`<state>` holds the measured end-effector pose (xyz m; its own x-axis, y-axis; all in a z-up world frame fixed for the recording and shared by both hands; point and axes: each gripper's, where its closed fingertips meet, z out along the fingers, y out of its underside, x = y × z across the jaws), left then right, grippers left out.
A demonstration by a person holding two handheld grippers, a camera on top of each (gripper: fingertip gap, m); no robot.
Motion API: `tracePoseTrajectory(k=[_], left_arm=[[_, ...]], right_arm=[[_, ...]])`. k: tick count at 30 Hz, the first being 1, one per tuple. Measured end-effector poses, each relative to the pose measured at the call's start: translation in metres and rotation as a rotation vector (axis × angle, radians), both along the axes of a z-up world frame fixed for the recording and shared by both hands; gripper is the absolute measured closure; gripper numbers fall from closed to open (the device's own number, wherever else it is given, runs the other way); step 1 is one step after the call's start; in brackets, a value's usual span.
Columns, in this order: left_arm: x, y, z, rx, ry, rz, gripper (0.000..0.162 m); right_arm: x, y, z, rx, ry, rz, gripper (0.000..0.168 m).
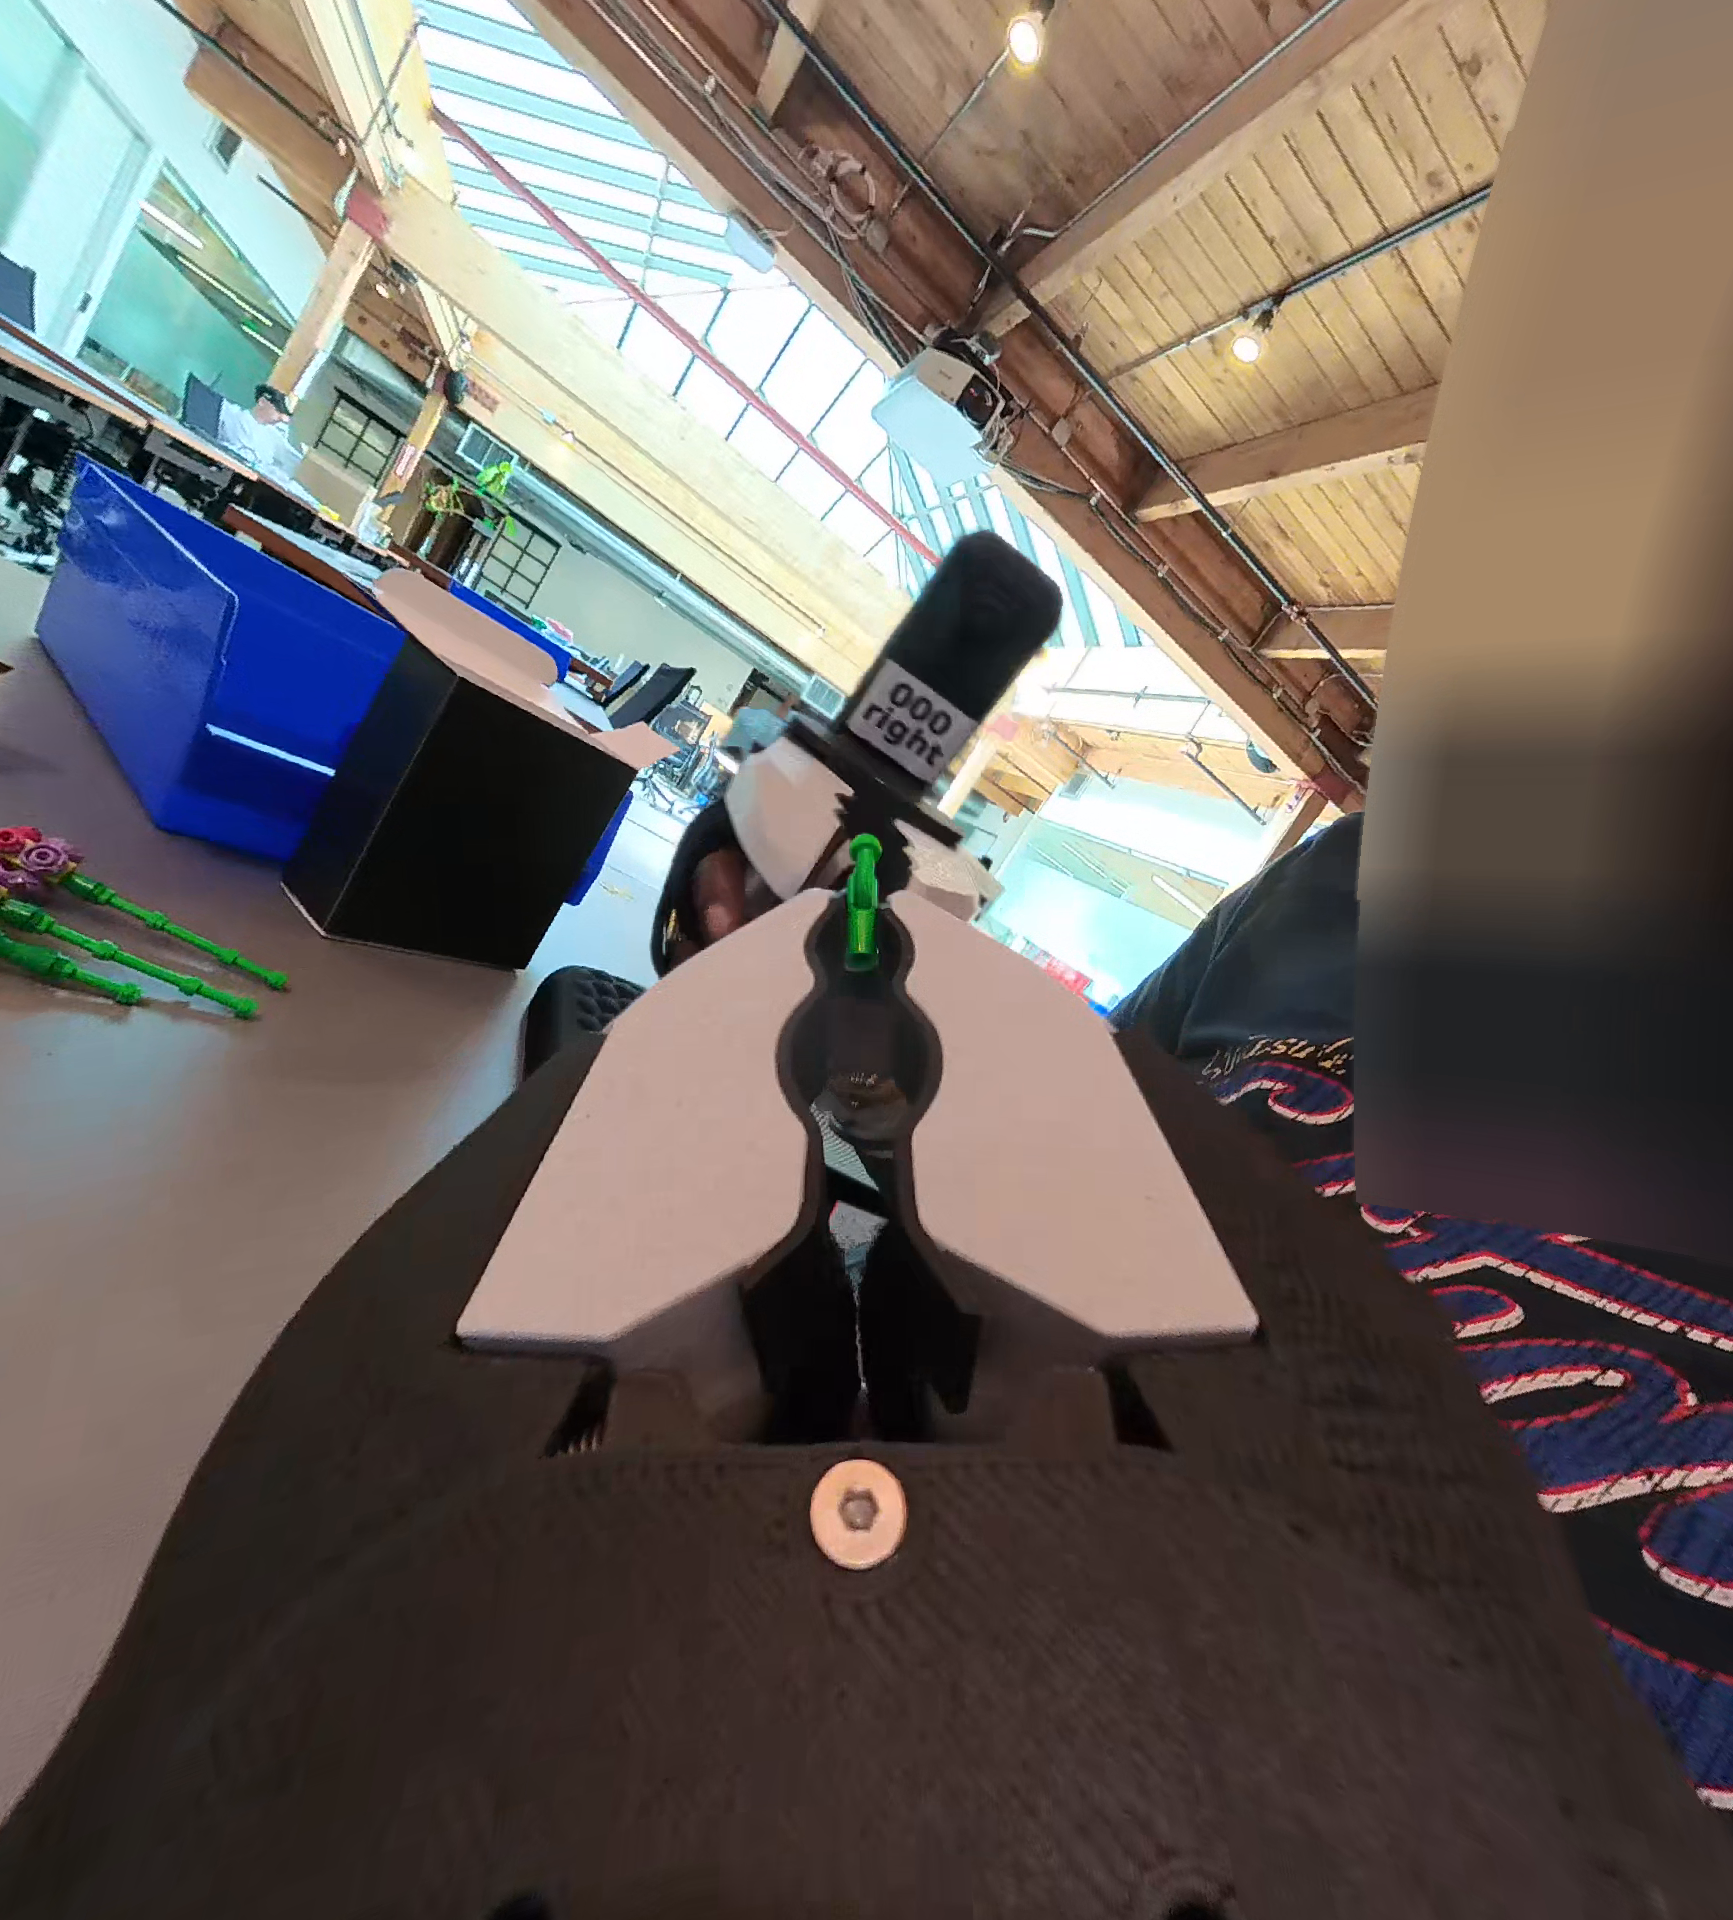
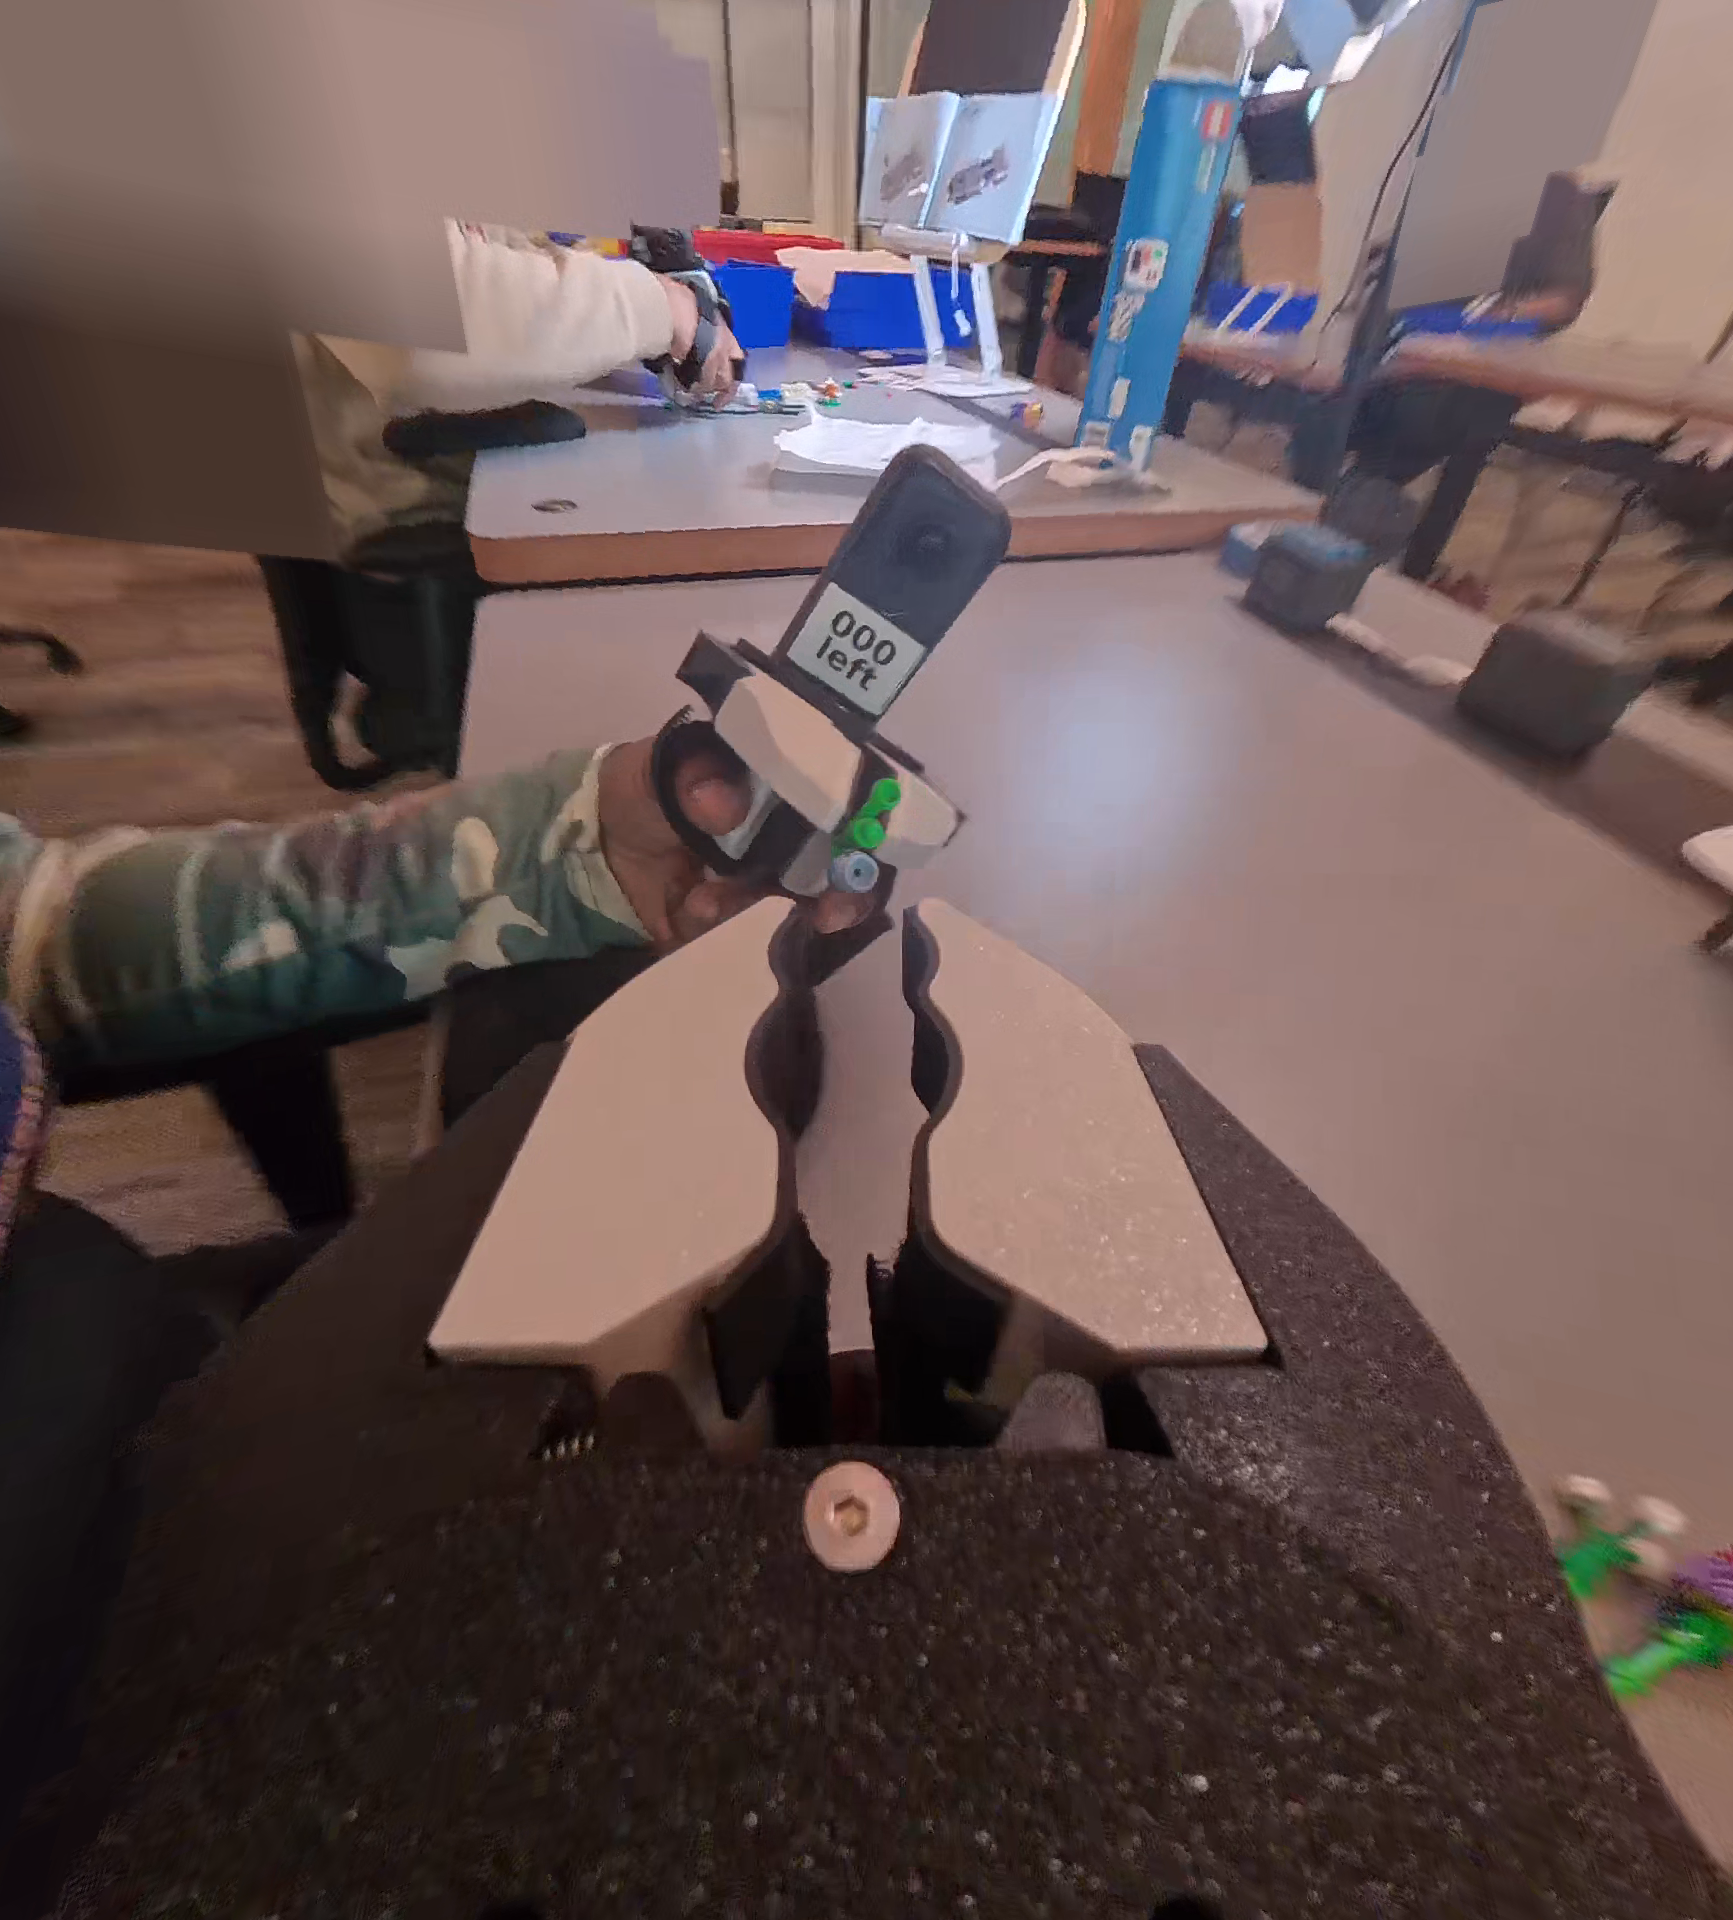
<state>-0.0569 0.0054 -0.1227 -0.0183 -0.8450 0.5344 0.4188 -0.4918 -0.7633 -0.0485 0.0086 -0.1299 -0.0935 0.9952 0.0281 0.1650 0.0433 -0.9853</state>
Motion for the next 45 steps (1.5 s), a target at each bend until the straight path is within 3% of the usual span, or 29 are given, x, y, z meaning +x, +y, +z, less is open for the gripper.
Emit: tracePoseTrajectory(k=[7,16,19,29,37,45], left_arm=[[0.008,-0.002,-0.006,0.011,0.064,-0.014,0.157],[0.012,-0.004,-0.008,0.036,0.097,-0.016,0.156],[0.013,-0.003,-0.008,0.057,0.122,0.005,0.136],[0.019,-0.004,-0.010,0.105,0.173,0.027,0.154],[0.023,-0.007,-0.015,0.124,0.222,0.013,0.155],[0.026,-0.008,-0.019,0.117,0.256,-0.001,0.155]], right_arm=[[0.002,-0.002,0.001,-0.269,0.020,0.088,0.157],[0.003,-0.004,-0.005,-0.259,0.008,0.116,0.162],[0.004,-0.001,0.000,-0.285,0.069,0.101,0.162],[0.000,-0.003,0.000,-0.307,0.134,0.083,0.162],[0.005,-0.004,-0.004,-0.265,0.075,0.106,0.155],[0.007,-0.006,-0.007,-0.190,0.022,0.124,0.161]])
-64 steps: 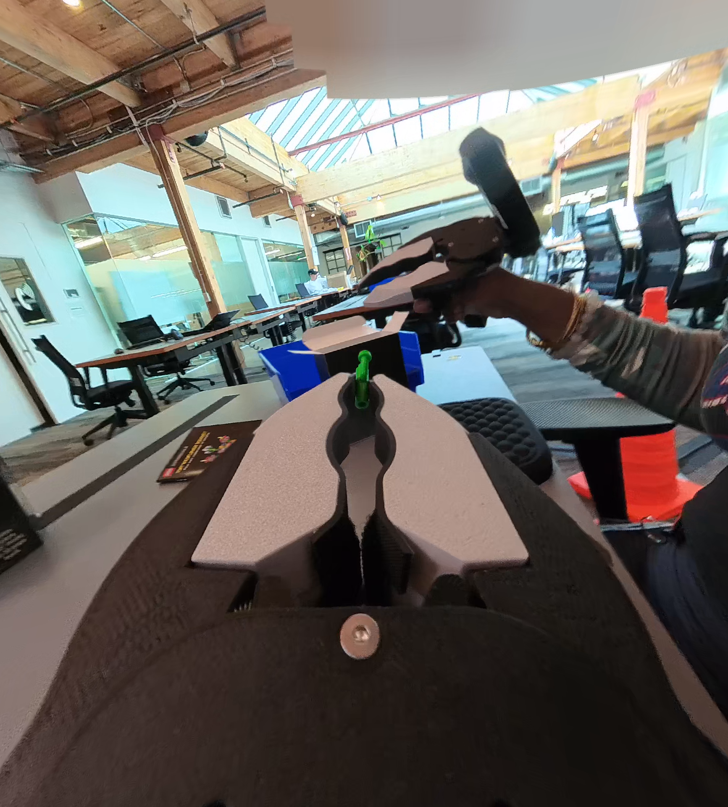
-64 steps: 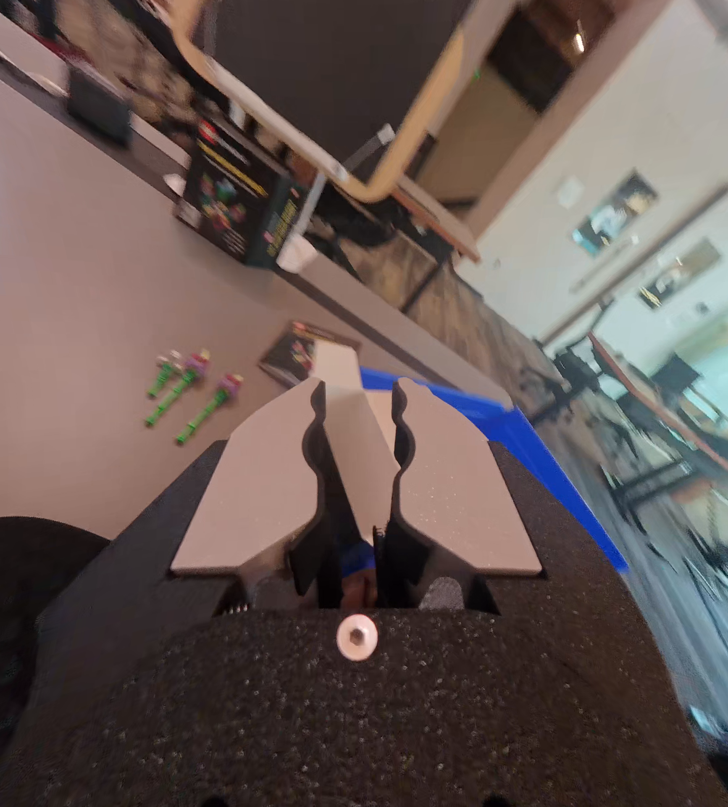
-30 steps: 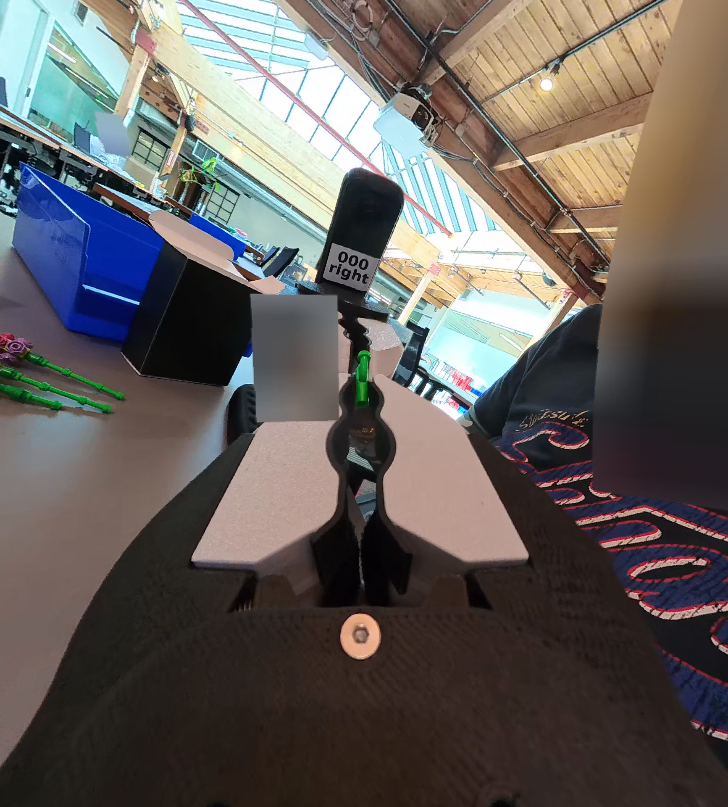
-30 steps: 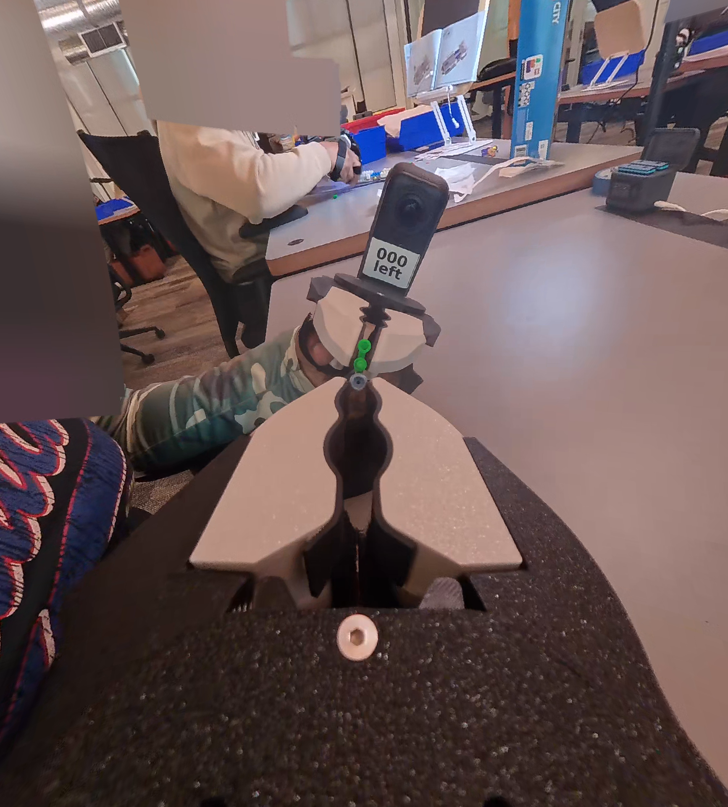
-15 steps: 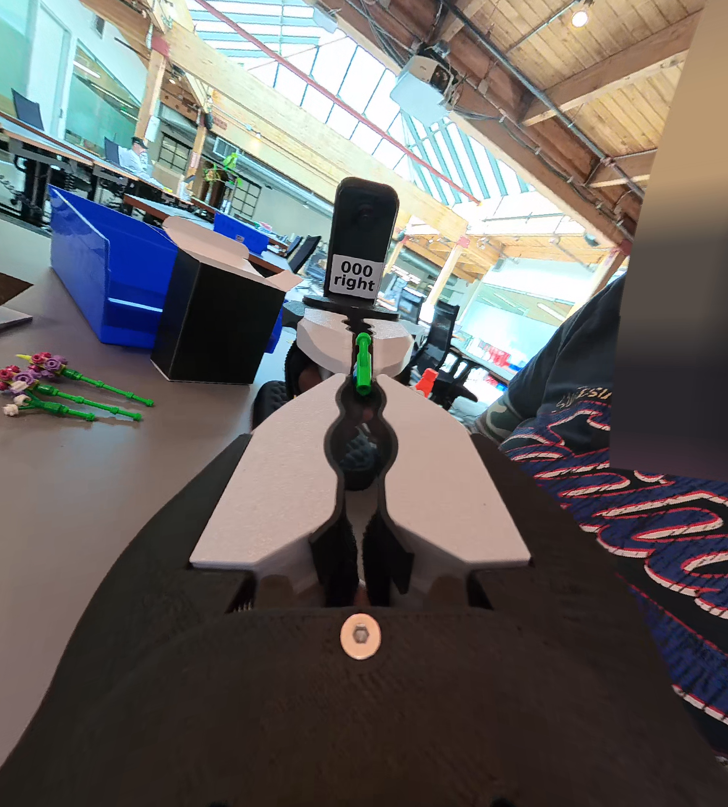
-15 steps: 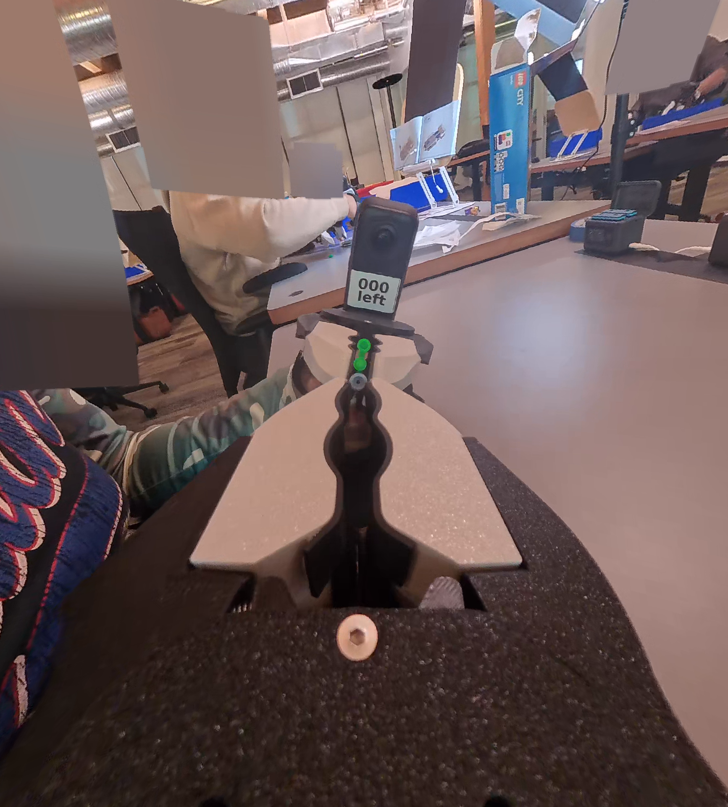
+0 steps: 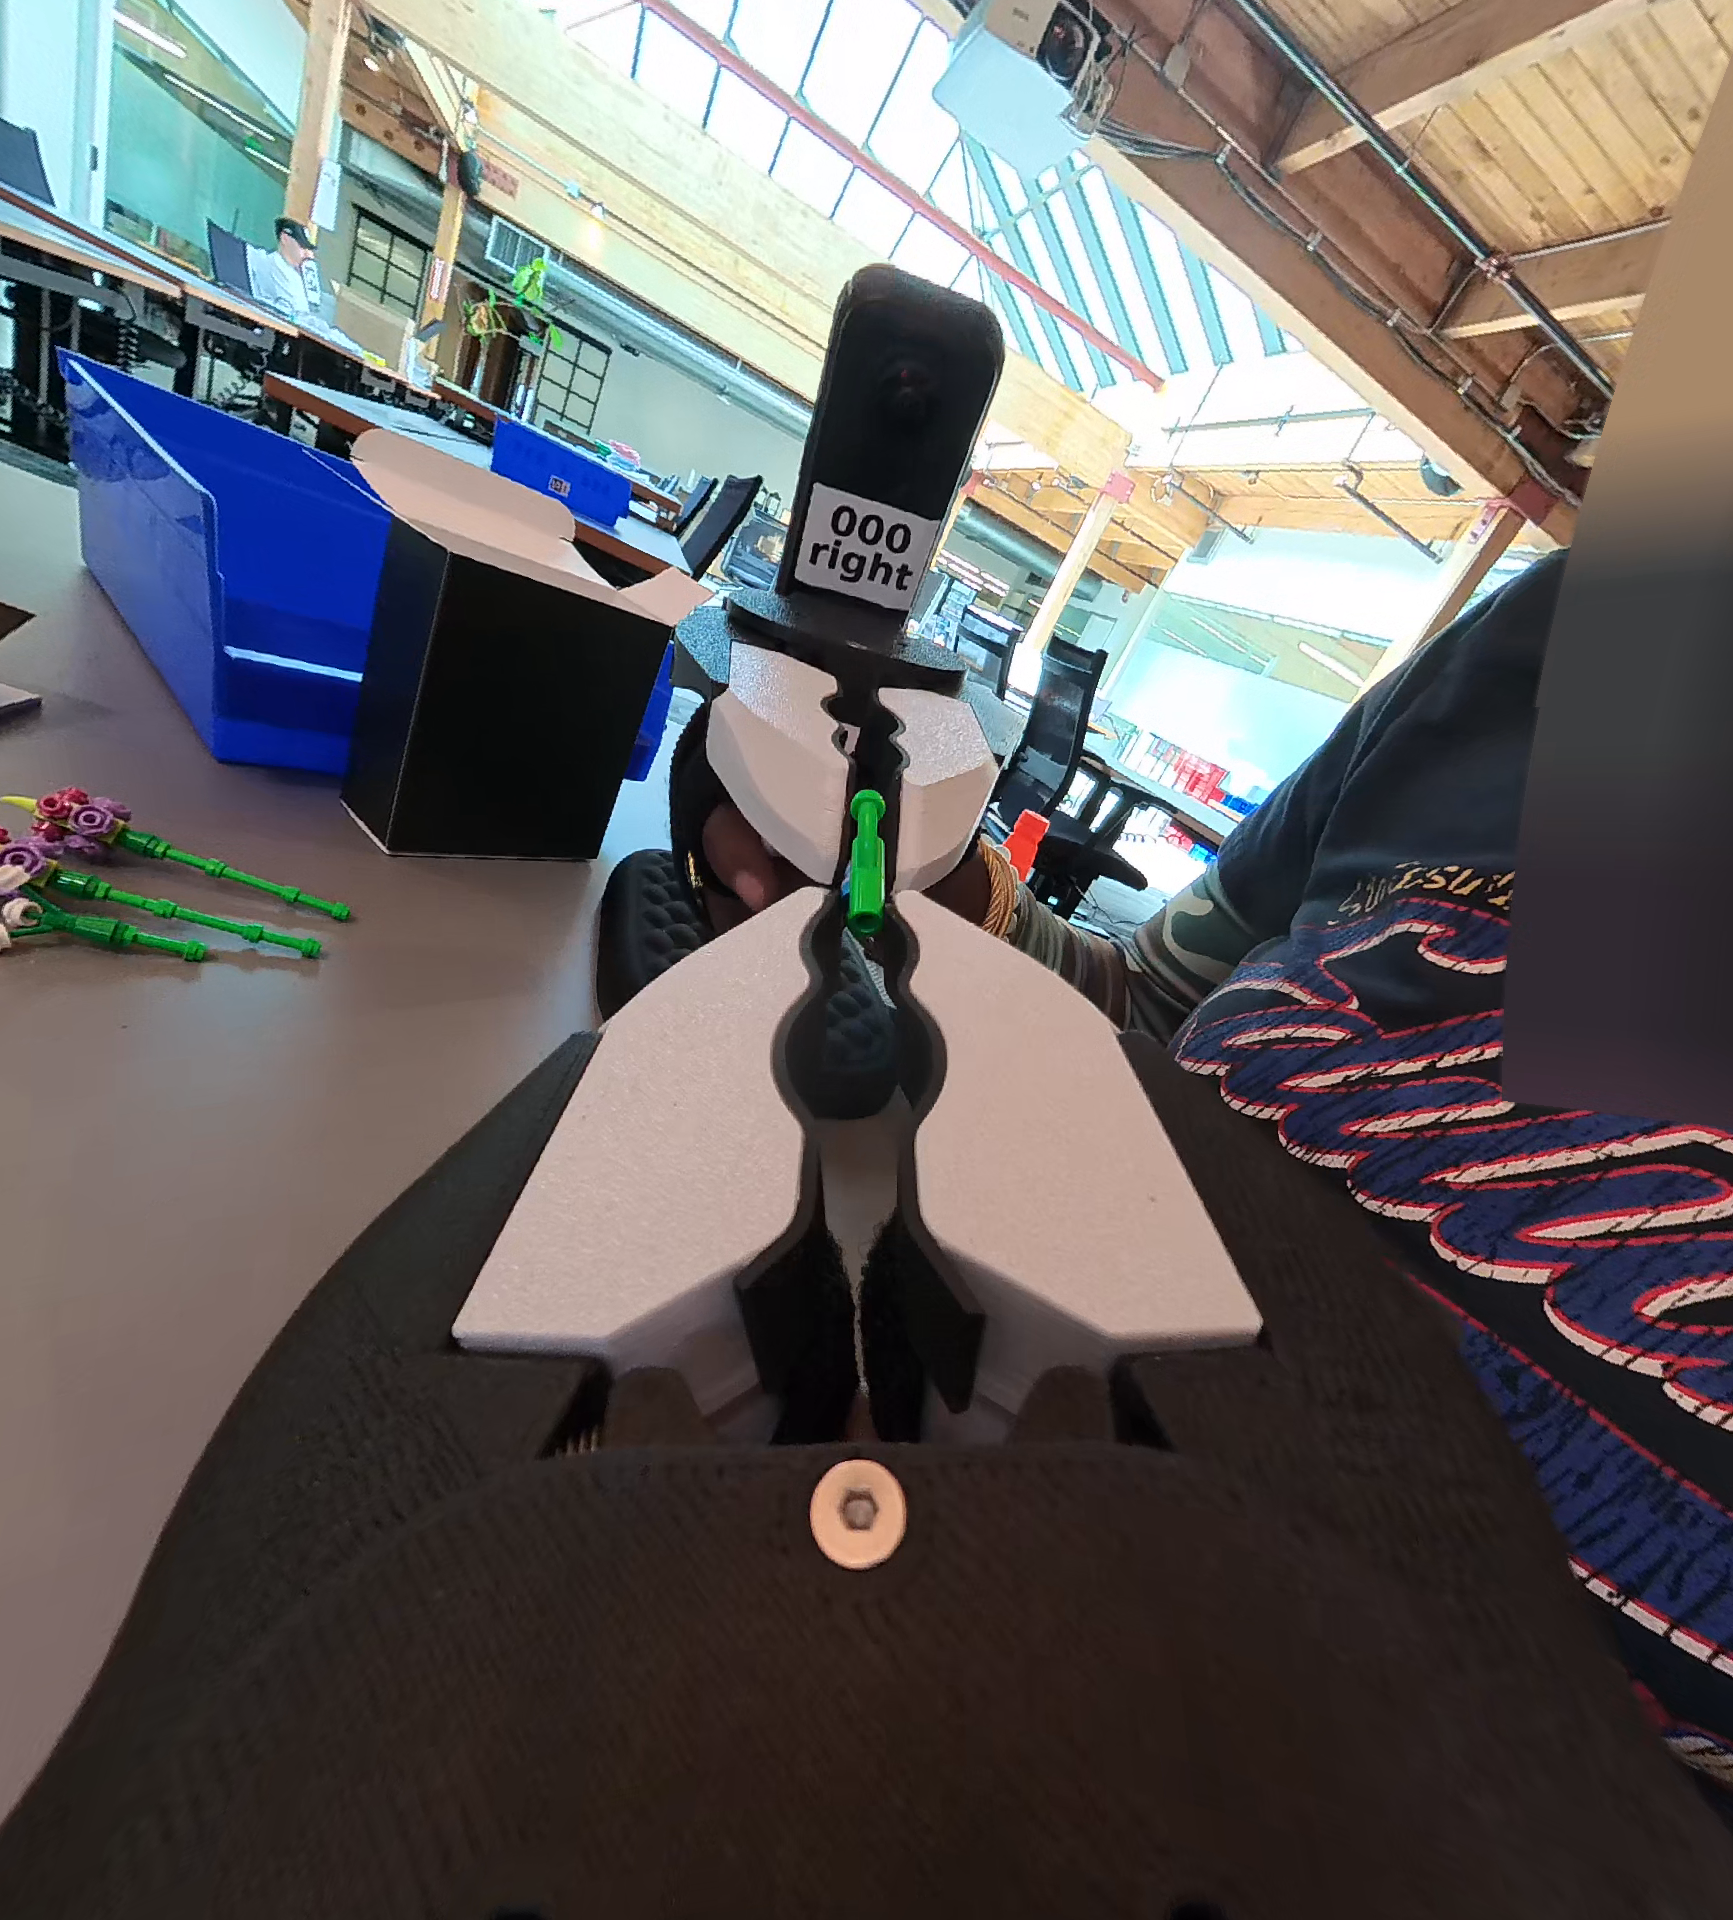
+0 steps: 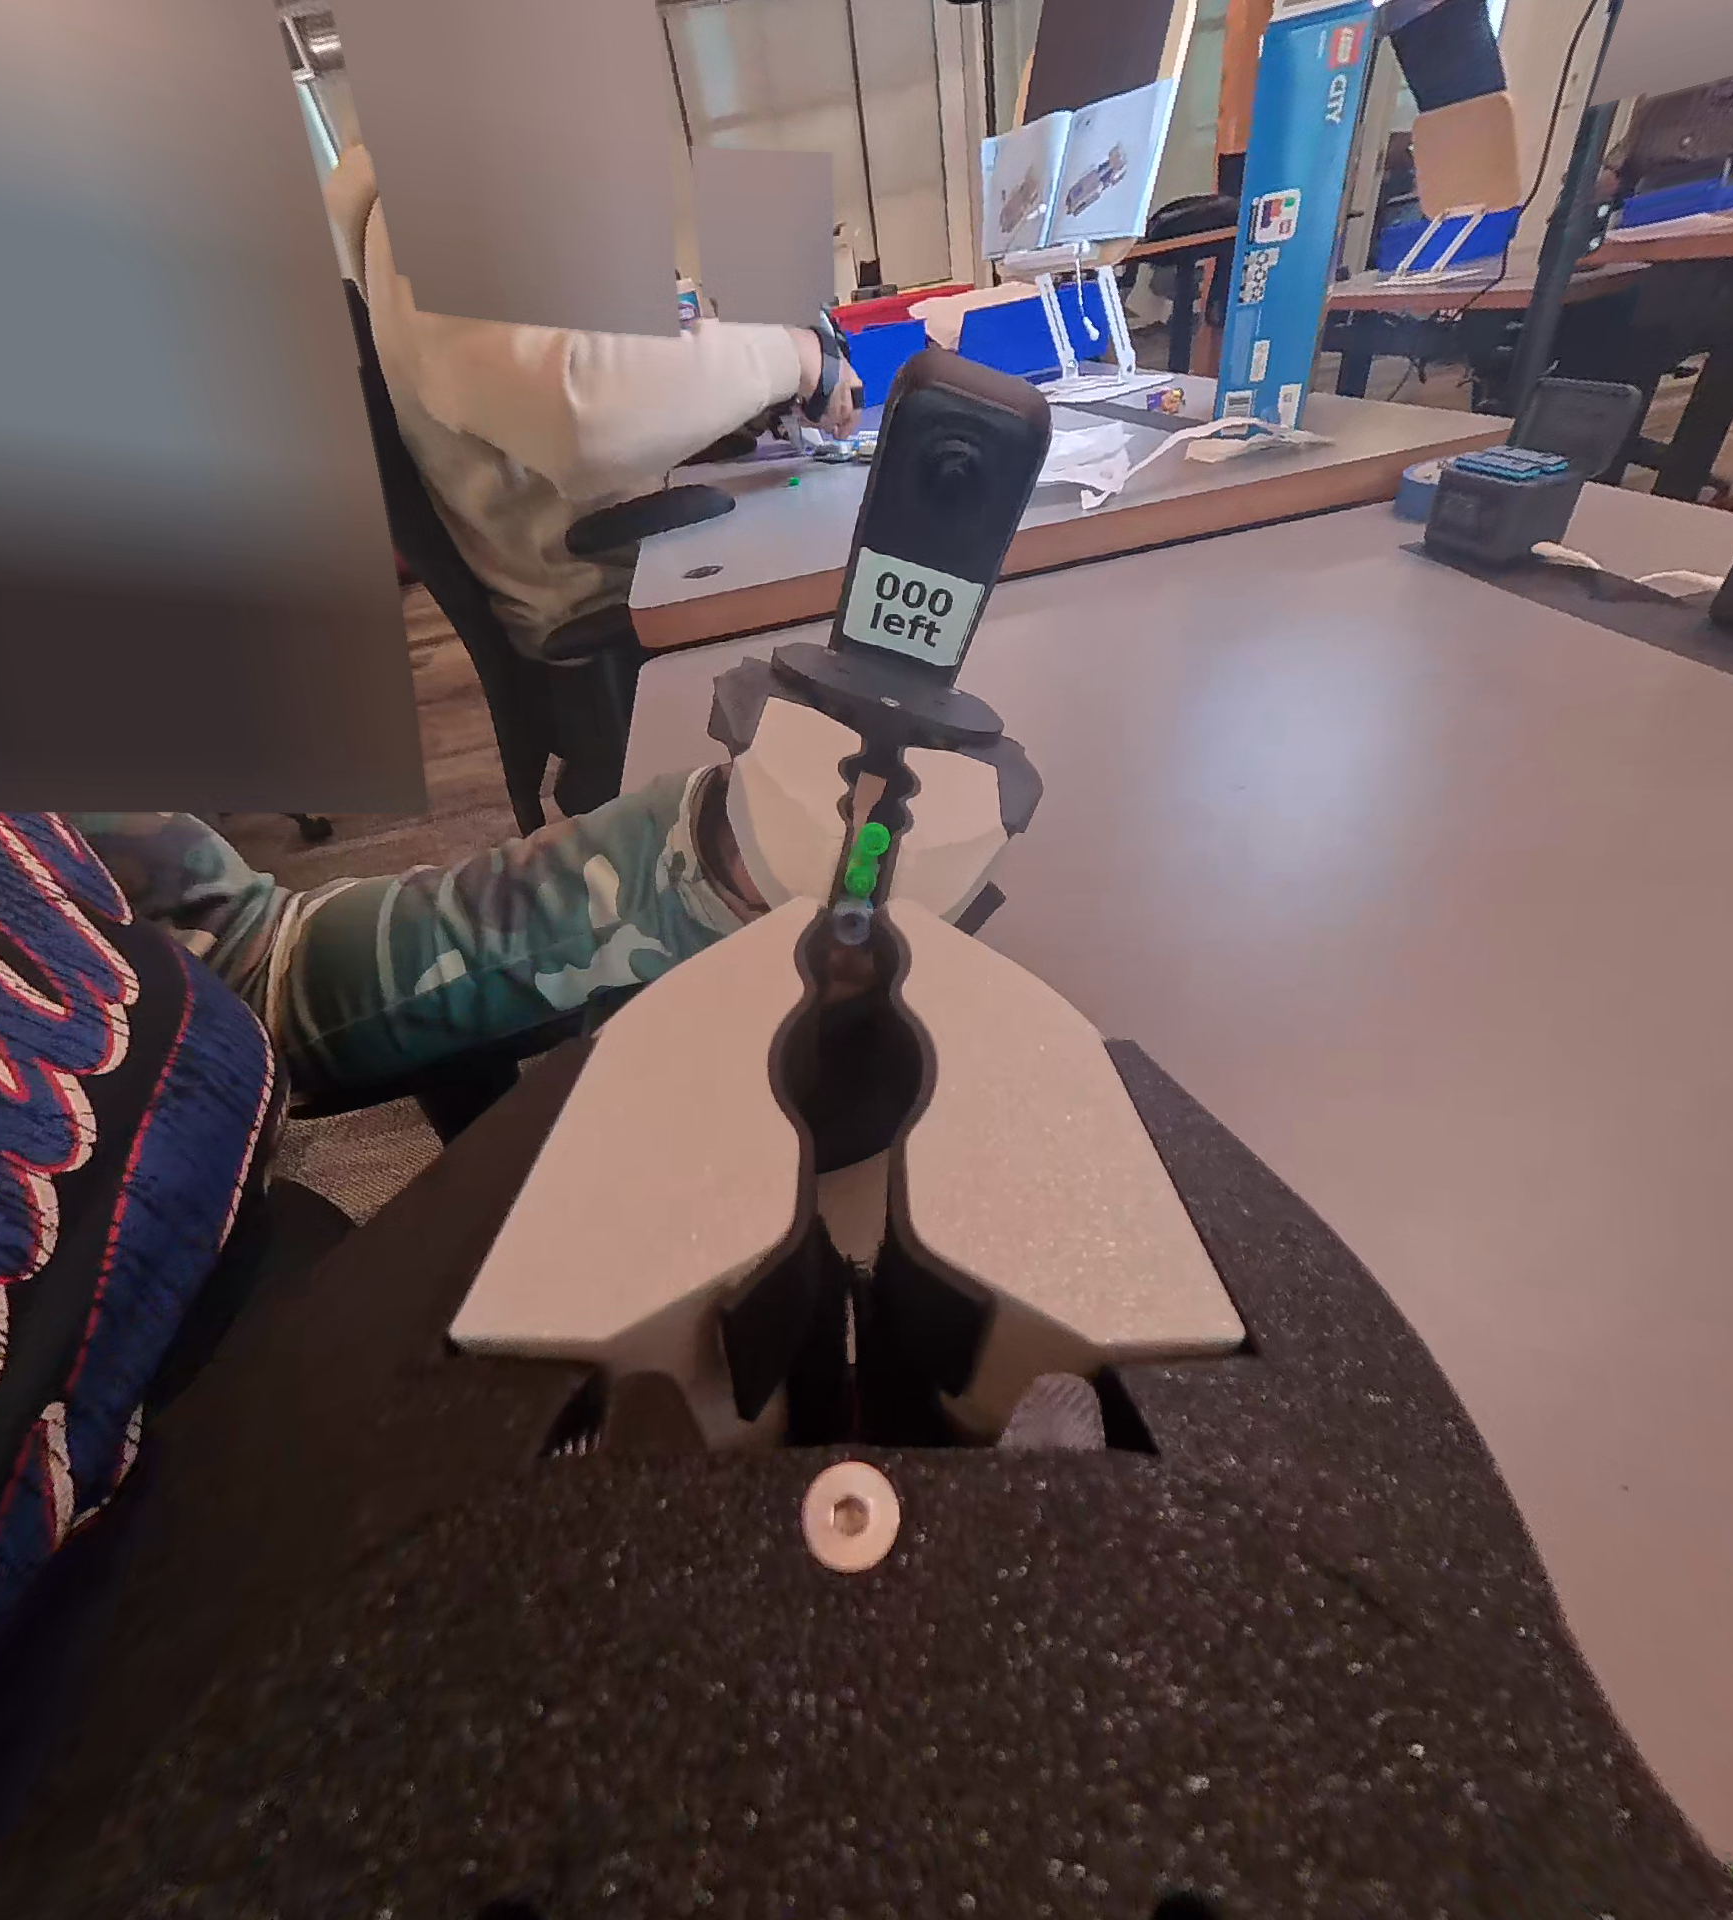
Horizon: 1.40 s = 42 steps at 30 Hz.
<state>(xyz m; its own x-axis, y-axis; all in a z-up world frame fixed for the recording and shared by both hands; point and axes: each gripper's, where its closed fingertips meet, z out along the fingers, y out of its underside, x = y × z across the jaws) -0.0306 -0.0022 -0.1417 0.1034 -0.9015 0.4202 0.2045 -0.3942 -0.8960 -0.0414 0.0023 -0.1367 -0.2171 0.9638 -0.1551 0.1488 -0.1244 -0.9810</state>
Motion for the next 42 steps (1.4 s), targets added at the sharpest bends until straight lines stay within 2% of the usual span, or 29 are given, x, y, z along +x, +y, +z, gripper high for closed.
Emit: tracePoseTrajectory(k=[3,10,12,14,16,19,22,26,29,32,34,36,42], left_arm=[[0.000,0.003,-0.001,-0.004,0.010,0.020,0.155],[0.000,0.007,-0.003,-0.027,0.017,0.046,0.155],[-0.003,0.009,-0.001,-0.028,-0.001,0.063,0.155],[-0.018,0.012,0.007,-0.026,-0.078,0.099,0.156],[-0.027,0.014,0.008,-0.007,-0.077,0.128,0.155],[-0.023,0.013,0.004,-0.007,-0.038,0.114,0.155],[-0.019,0.013,0.000,-0.011,-0.002,0.109,0.155],[-0.017,0.013,-0.002,-0.012,0.013,0.111,0.155],[-0.016,0.013,-0.003,-0.012,0.022,0.106,0.155],[-0.016,0.013,-0.003,-0.010,0.025,0.107,0.155],[-0.015,0.013,-0.003,-0.009,0.028,0.106,0.155],[-0.015,0.013,-0.004,-0.009,0.031,0.107,0.155],[-0.014,0.012,-0.004,-0.009,0.034,0.102,0.155]], right_arm=[[0.000,0.003,-0.001,0.061,0.000,-0.030,0.162],[0.002,0.007,-0.002,0.388,0.010,-0.177,0.162],[0.004,0.009,0.001,0.355,0.035,-0.198,0.162],[0.016,0.016,0.011,0.213,0.098,-0.203,0.162],[0.030,0.023,0.017,0.135,0.135,-0.217,0.162],[0.048,0.034,0.017,0.202,0.072,-0.304,0.162],[0.080,0.063,0.026,0.289,-0.038,-0.504,0.162],[0.165,0.123,0.041,0.385,-0.279,-0.972,0.161],[0.215,0.150,0.038,0.382,-0.432,-1.200,0.161],[0.228,0.158,0.020,0.303,-0.532,-1.224,0.160],[0.230,0.160,0.011,0.279,-0.566,-1.218,0.153],[0.229,0.160,0.009,0.286,-0.582,-1.203,0.144],[0.228,0.157,0.010,0.374,-0.625,-1.184,0.138]])
